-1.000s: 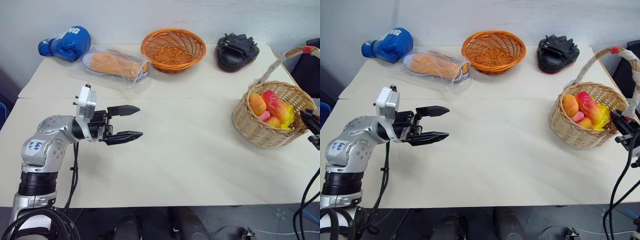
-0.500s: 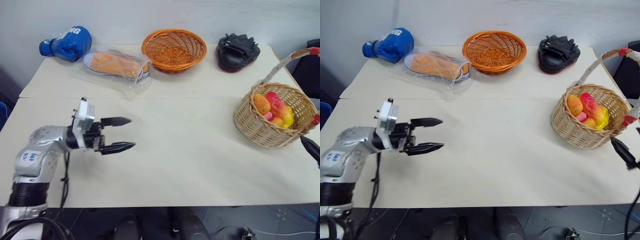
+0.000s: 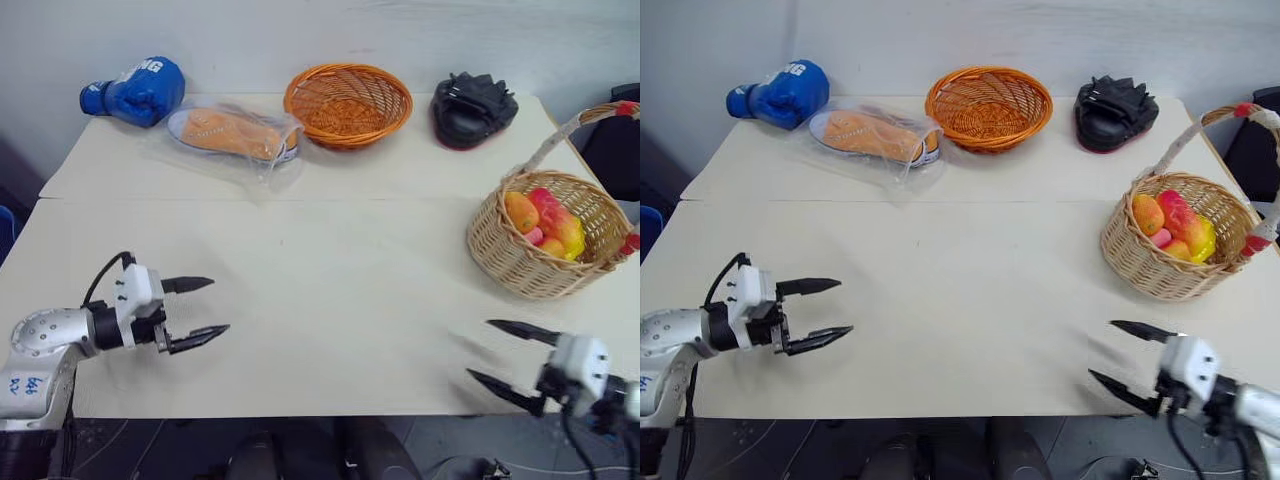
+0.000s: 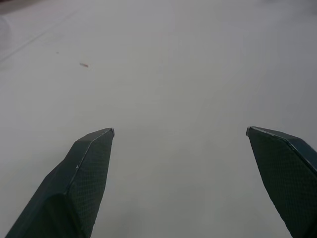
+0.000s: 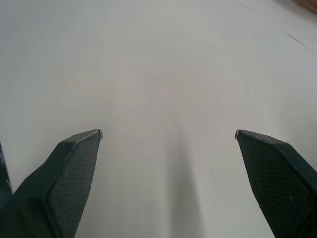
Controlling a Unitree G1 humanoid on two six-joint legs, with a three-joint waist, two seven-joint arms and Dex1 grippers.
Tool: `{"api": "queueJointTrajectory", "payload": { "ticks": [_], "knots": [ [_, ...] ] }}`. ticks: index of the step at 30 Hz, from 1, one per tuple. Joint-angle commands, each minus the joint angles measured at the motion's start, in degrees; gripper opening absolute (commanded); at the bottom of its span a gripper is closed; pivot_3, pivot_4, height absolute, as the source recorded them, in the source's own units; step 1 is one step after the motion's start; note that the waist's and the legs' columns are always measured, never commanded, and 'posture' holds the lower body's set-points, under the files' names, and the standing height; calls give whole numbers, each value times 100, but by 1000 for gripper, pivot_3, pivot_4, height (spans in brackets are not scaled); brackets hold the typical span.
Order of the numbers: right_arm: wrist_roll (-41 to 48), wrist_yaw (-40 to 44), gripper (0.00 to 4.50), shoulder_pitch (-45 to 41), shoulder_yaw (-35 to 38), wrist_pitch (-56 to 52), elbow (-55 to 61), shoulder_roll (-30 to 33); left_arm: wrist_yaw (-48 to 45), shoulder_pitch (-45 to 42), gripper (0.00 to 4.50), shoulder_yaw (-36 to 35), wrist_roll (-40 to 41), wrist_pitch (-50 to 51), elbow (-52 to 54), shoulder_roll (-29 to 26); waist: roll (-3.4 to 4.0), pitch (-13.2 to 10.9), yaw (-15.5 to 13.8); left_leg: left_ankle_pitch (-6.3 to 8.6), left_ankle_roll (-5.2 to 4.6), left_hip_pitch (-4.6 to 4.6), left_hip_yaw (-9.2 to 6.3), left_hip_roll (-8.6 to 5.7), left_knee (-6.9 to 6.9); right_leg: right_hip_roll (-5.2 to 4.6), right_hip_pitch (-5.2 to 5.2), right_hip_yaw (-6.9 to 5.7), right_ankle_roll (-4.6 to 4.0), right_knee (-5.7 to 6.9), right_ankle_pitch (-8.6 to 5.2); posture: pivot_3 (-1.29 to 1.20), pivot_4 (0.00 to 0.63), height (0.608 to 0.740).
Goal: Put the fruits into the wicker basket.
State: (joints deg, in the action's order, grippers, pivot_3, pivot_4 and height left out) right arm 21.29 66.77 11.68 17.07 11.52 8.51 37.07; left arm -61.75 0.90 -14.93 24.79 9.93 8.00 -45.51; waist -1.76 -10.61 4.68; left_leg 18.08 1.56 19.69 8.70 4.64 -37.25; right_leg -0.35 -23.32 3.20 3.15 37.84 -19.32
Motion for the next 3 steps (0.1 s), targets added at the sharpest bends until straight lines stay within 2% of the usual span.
{"api": "queueJointTrajectory", "payload": {
  "ticks": [1, 3],
  "knots": [
    [-108, -126, 4453, -691, -492, 149, -105, -128, 194, -36, 4500, -116, -35, -174, 275, 45, -3, 1, 0, 0, -2, 0, 0, -2, -3, -2, 1, 0, 1, 3, 1, 0, 150, 740],
    [-184, -150, 4453, -1231, -765, 164, -413, -216, 364, -105, 4500, -106, -47, -199, 295, 141, -3, 1, -1, 0, -2, -6, 0, -4, -2, -2, 4, 0, 0, 4, 1, 0, 150, 740]
  ]
}}
